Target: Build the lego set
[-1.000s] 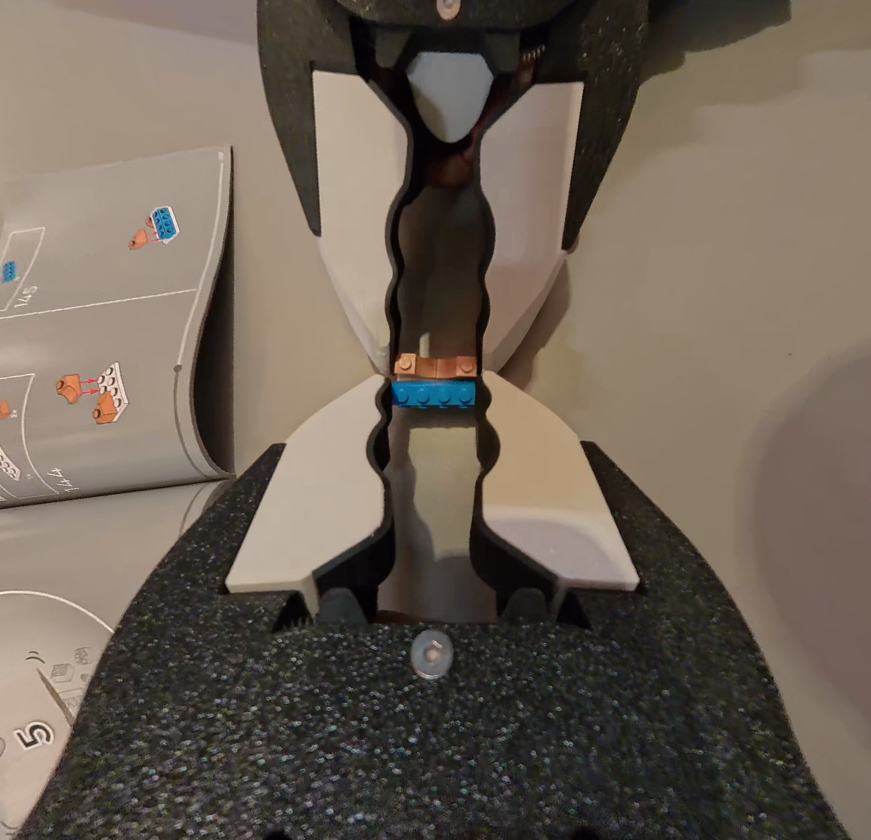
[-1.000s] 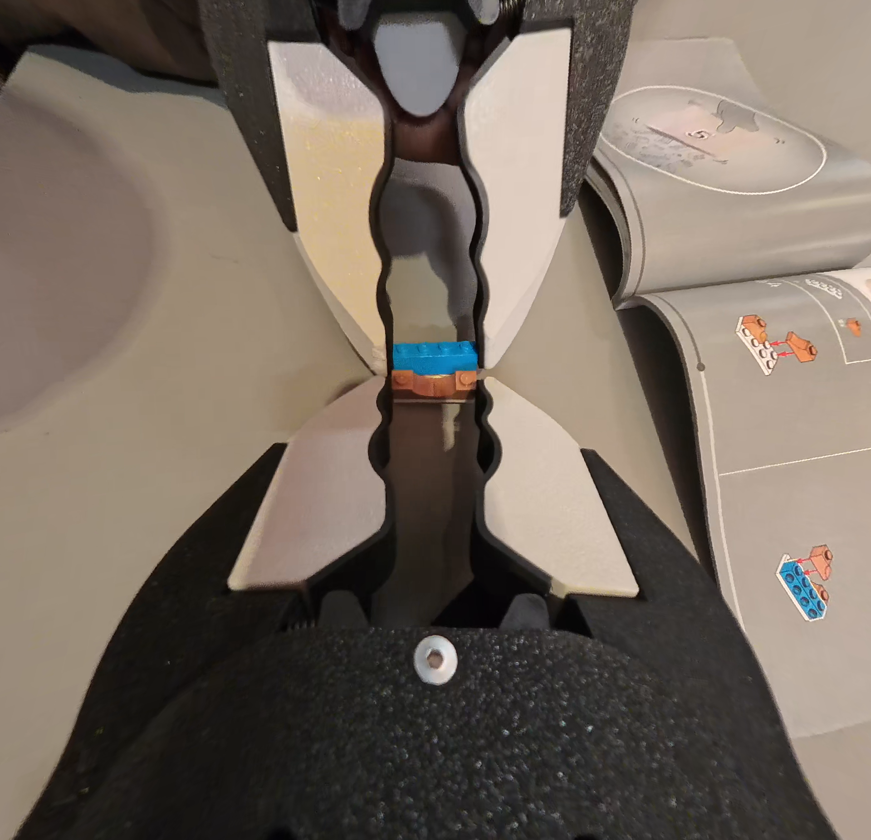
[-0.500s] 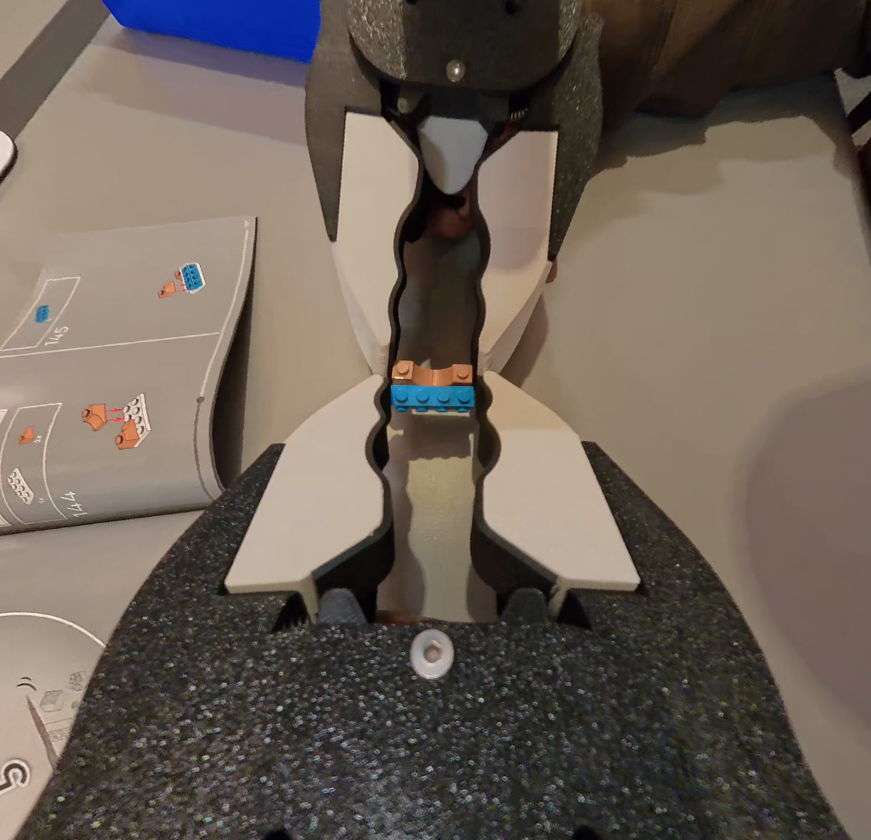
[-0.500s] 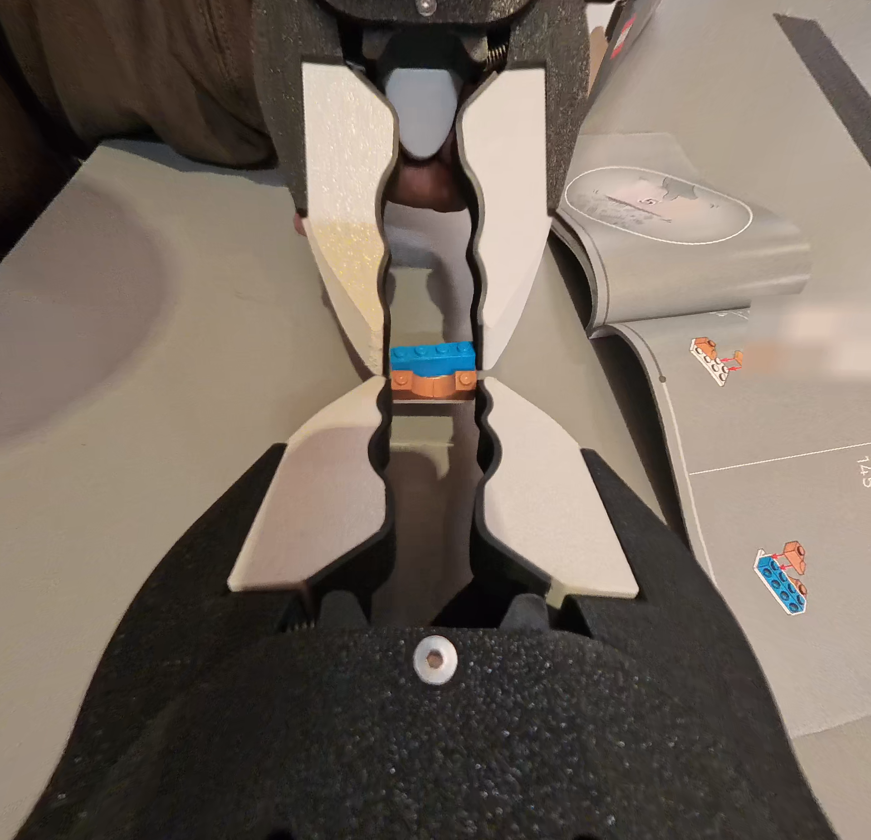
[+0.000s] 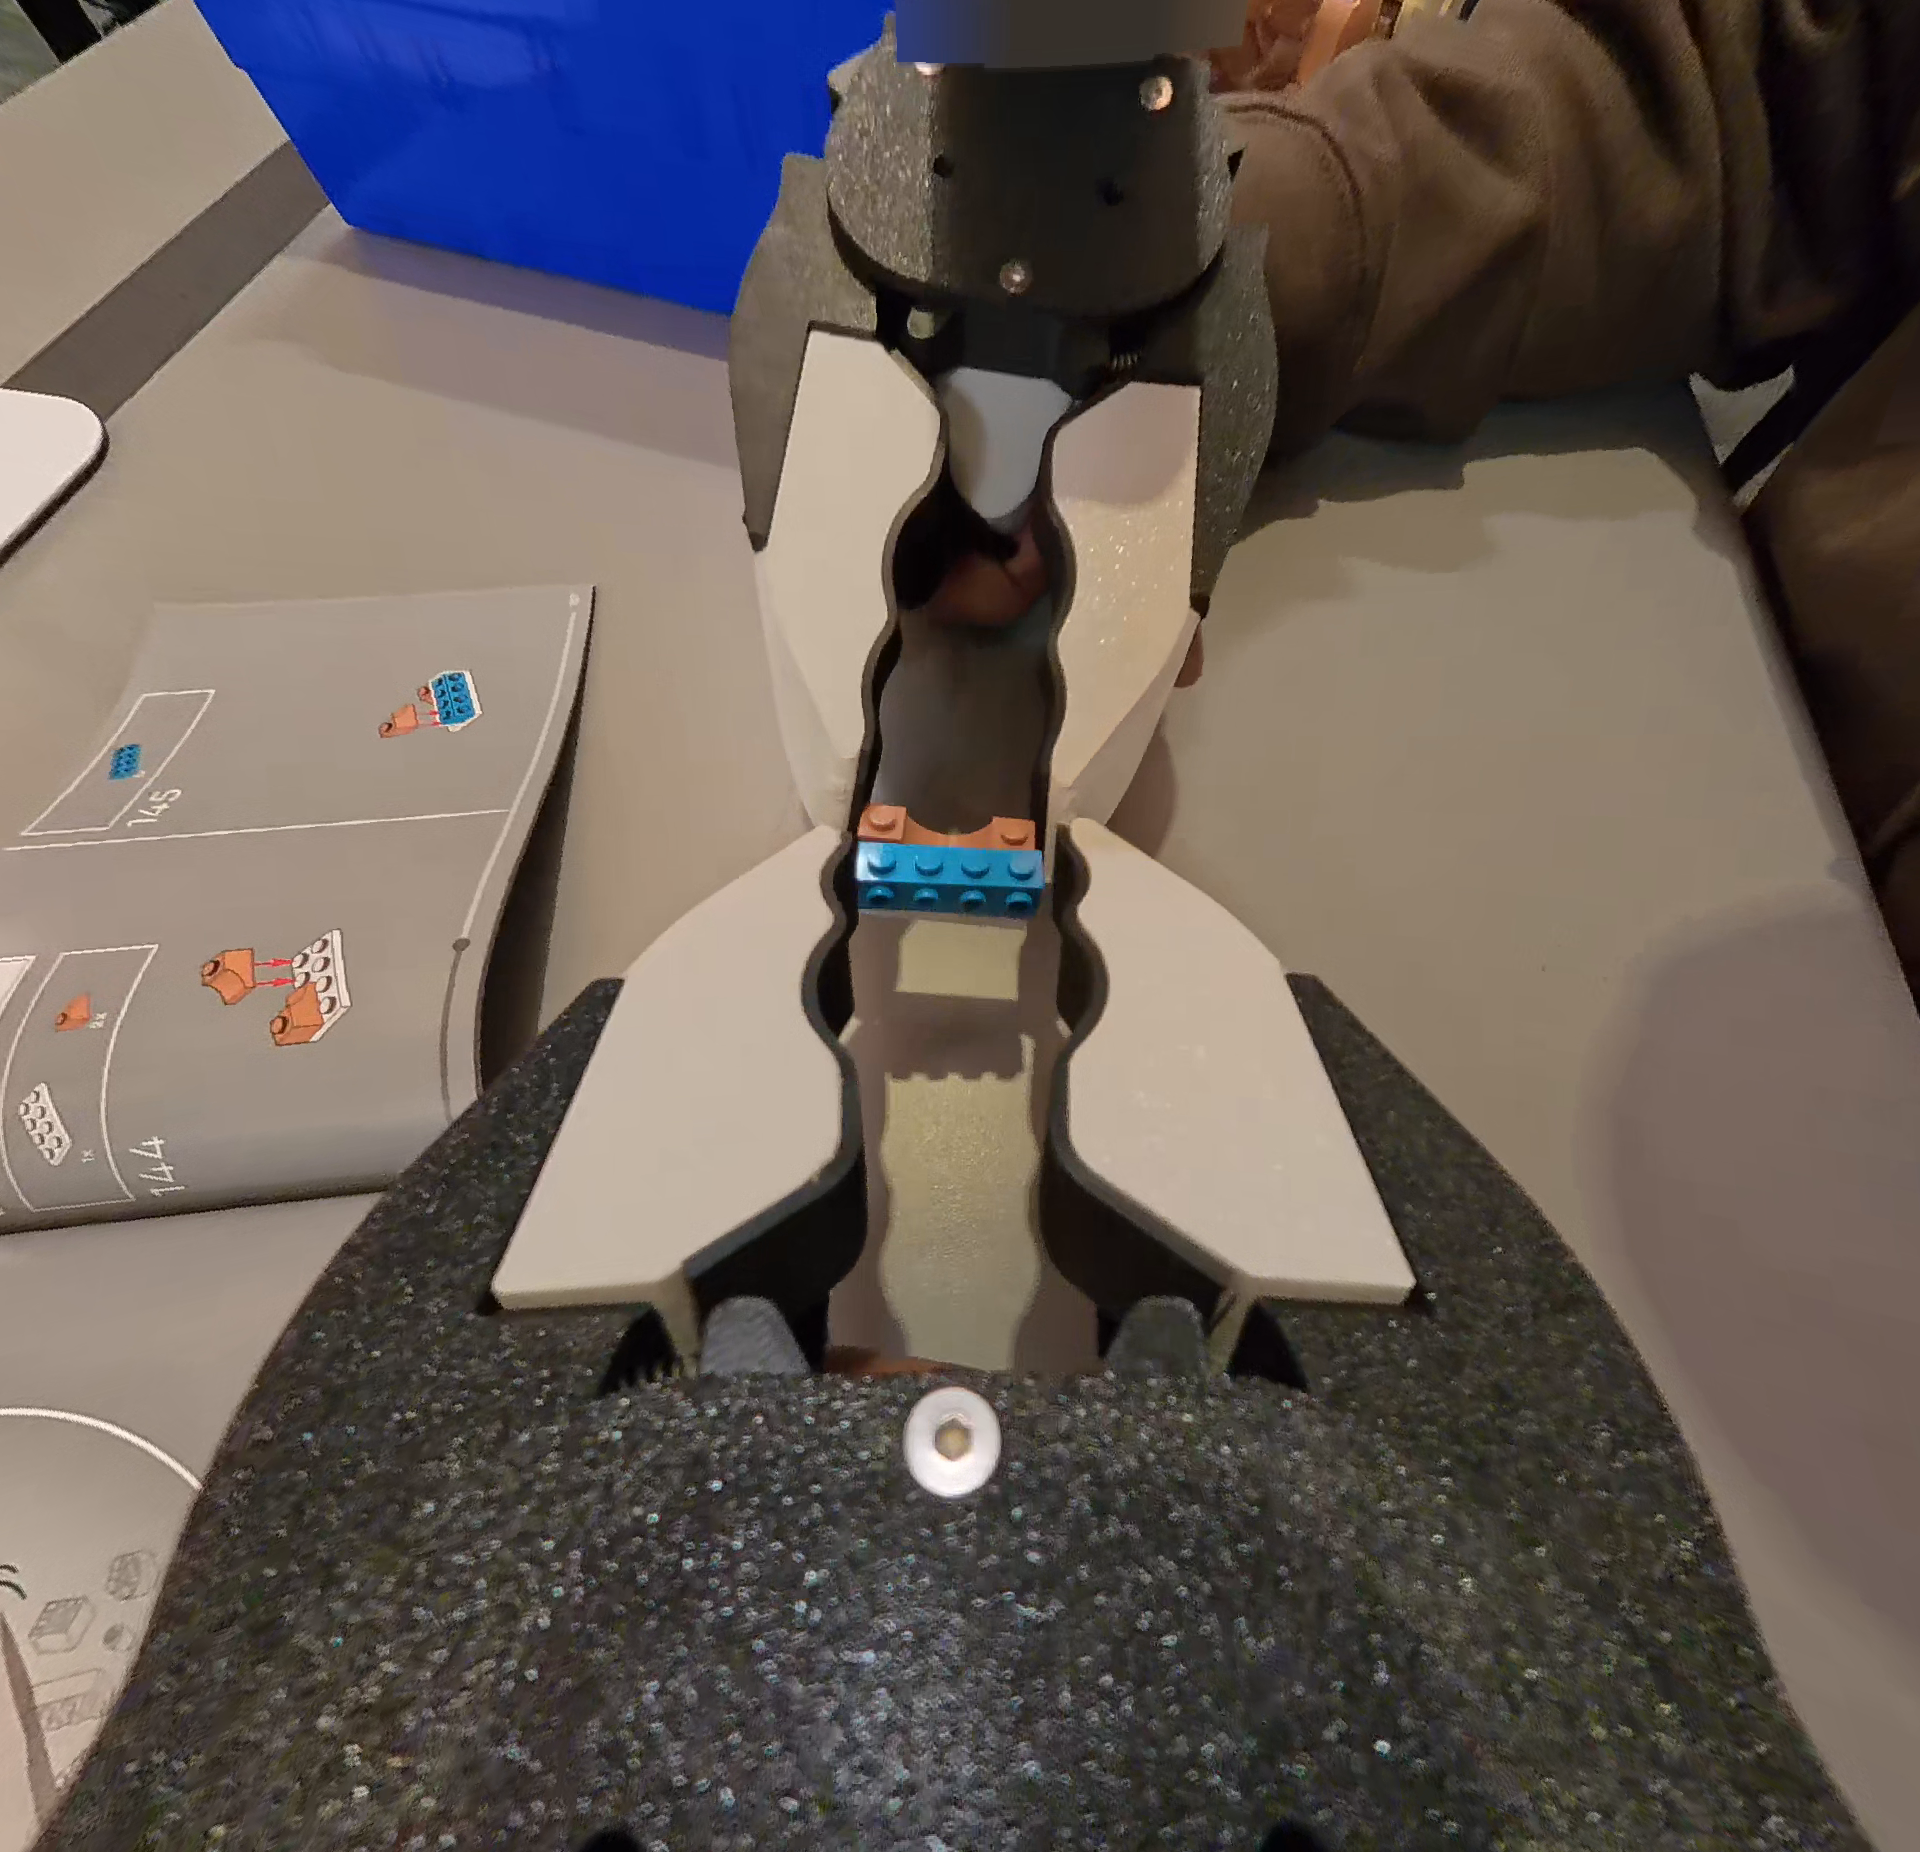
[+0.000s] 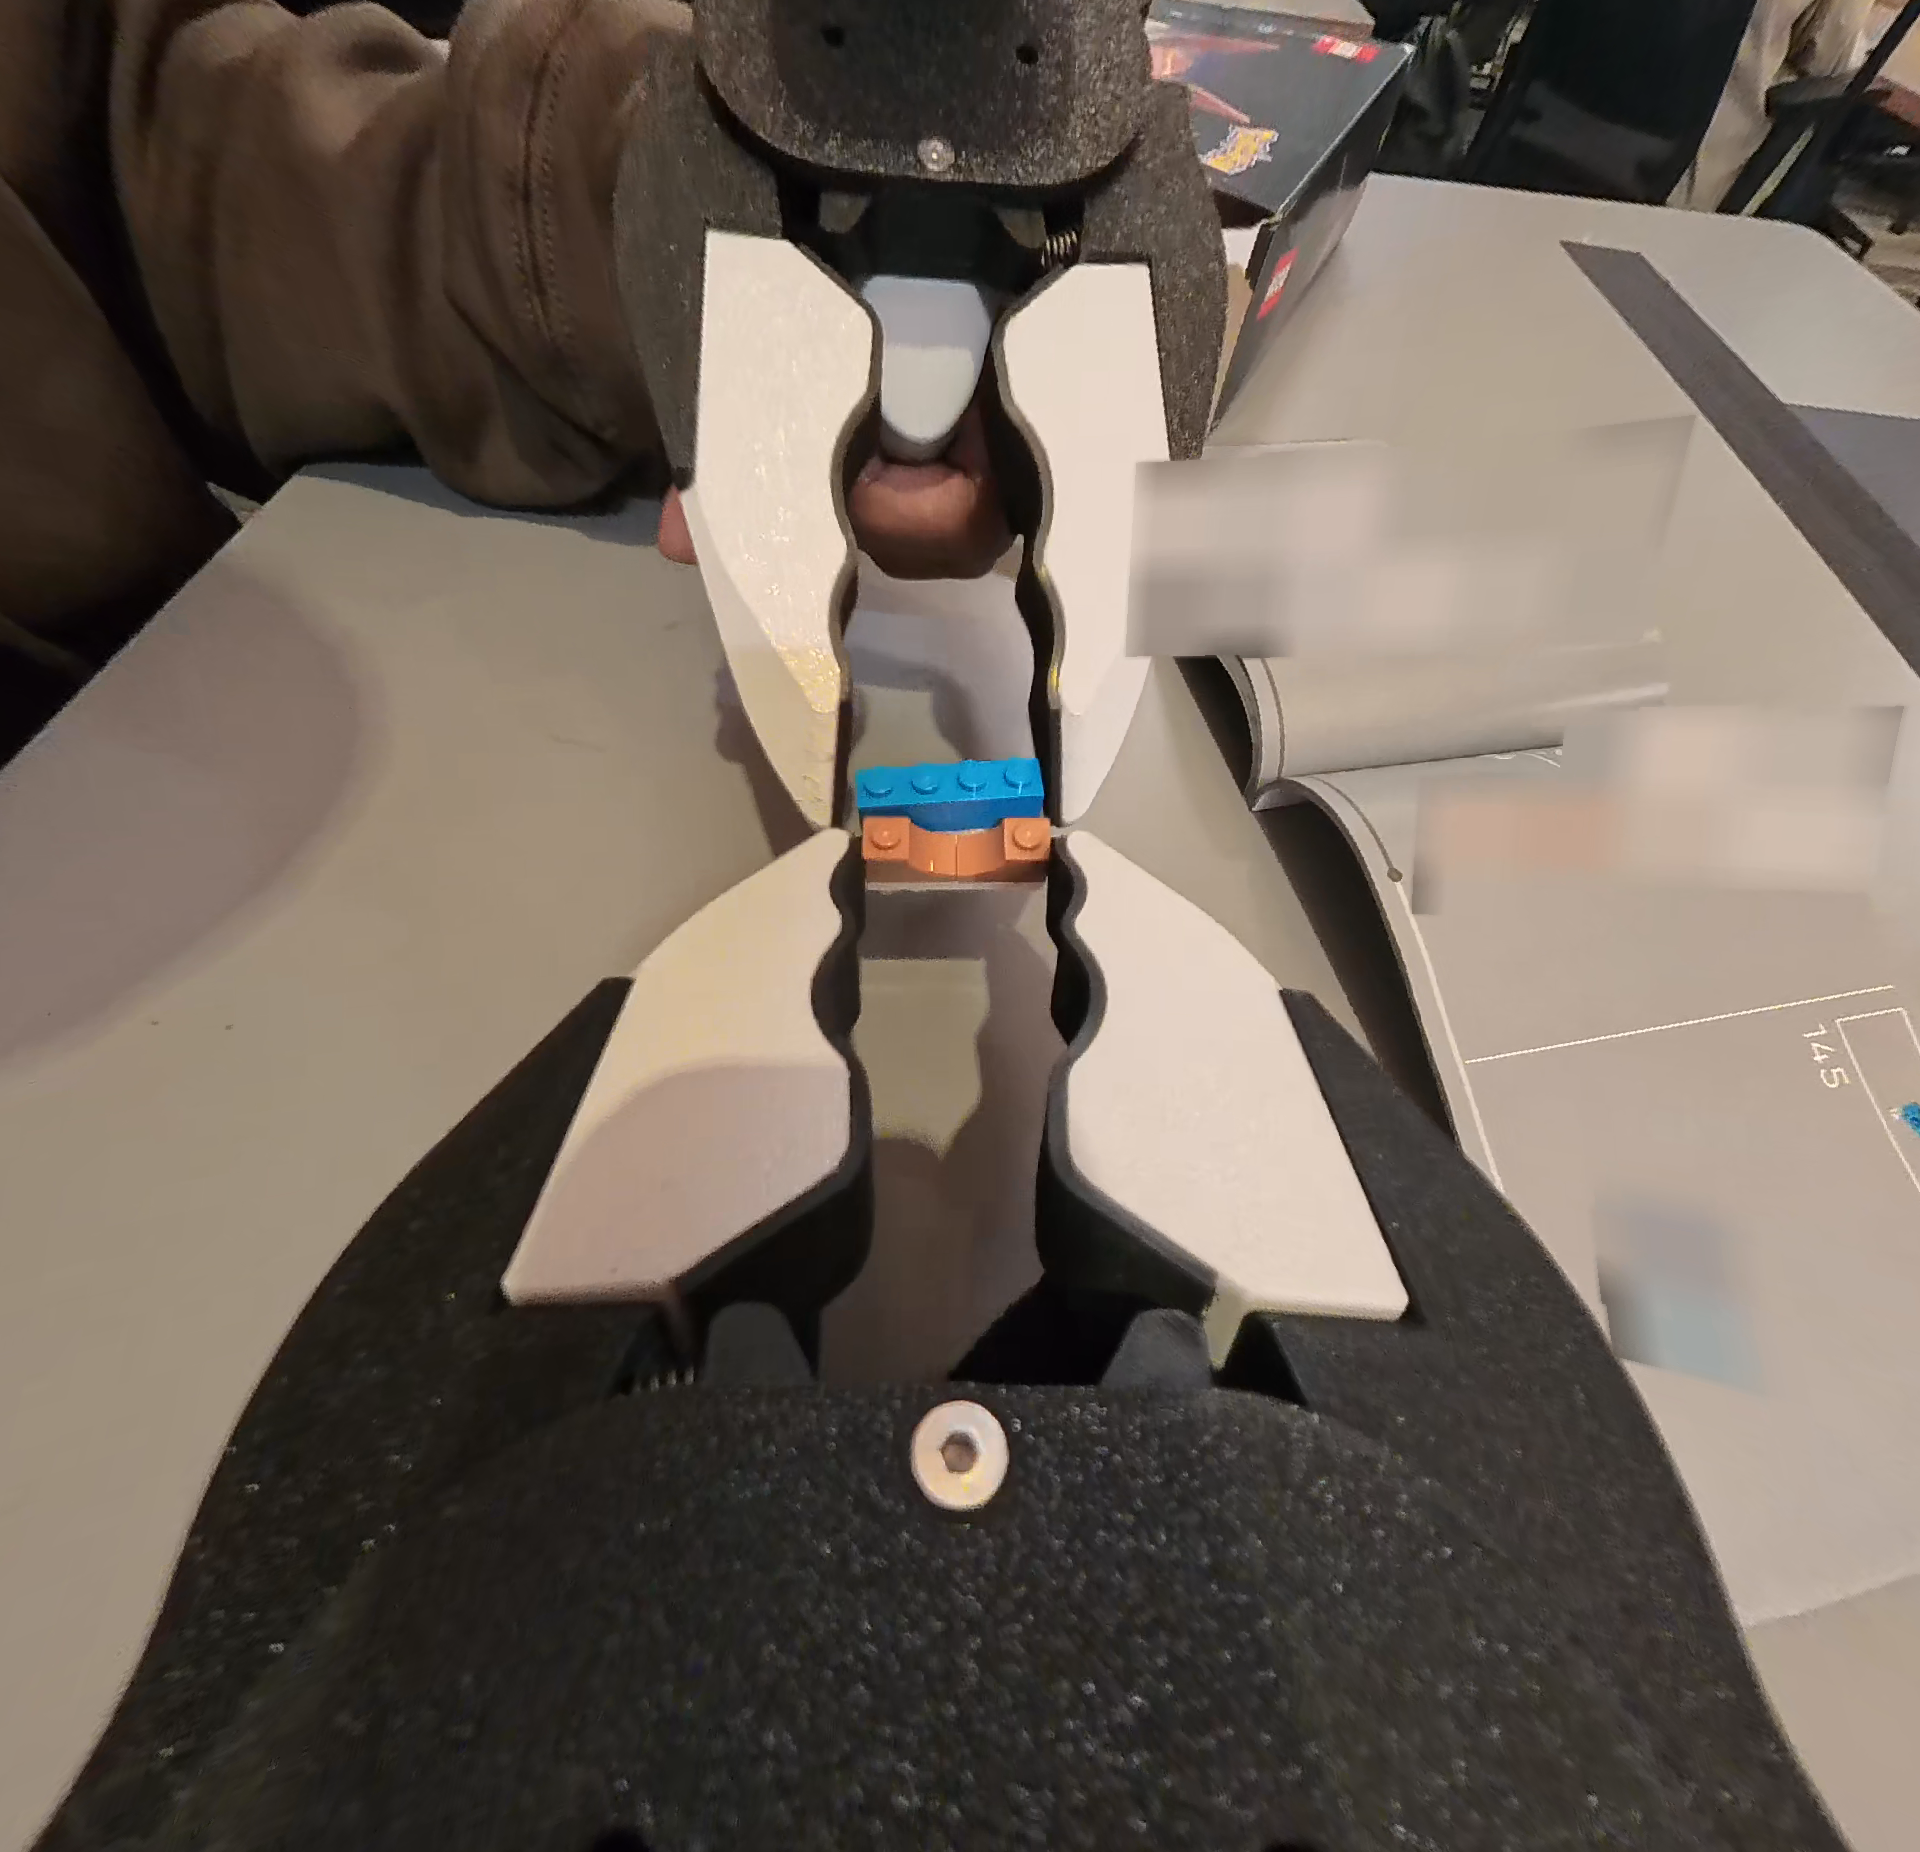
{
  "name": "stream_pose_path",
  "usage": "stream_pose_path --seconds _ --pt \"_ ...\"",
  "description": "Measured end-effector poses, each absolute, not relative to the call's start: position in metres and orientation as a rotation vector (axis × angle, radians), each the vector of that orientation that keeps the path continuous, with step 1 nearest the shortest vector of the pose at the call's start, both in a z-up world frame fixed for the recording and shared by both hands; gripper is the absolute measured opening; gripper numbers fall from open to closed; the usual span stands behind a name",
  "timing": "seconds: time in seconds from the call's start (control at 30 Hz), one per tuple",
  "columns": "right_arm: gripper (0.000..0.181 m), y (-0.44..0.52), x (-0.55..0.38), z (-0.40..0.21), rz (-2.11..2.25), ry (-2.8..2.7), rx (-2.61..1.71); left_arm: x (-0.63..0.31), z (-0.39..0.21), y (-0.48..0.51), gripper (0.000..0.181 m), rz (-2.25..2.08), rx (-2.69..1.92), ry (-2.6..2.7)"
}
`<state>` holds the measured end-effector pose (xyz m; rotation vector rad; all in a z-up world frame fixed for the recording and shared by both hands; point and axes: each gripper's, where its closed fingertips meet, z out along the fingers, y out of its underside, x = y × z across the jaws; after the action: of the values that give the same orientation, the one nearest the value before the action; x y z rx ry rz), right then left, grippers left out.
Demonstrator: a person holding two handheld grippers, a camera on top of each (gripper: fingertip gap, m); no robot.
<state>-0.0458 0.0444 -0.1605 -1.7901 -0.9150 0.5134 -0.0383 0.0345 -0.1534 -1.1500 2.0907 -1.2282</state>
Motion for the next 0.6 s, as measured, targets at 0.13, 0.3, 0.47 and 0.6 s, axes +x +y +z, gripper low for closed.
stream_pose_path --seconds 0.13,0.3,0.47,0.6 --pt "0.033 0.045 -0.046 -0.156 0.53 -0.899 -1.767 -0.037 -0.146 0.035 0.037 -1.262 -1.132 2.046" --pt "0.033 0.044 -0.046 -0.152 0.551 -0.881 -1.745 -0.036 -0.136 0.037 0.041 -1.299 -1.105 1.986" --pt "0.034 0.043 -0.045 -0.147 0.564 -0.866 -1.708 -0.04 -0.134 0.048 0.042 -1.363 -1.193 1.912" --pt "0.034 0.043 -0.044 -0.143 0.558 -0.859 -1.681 -0.04 -0.135 0.063 0.043 -1.475 -1.386 1.794"
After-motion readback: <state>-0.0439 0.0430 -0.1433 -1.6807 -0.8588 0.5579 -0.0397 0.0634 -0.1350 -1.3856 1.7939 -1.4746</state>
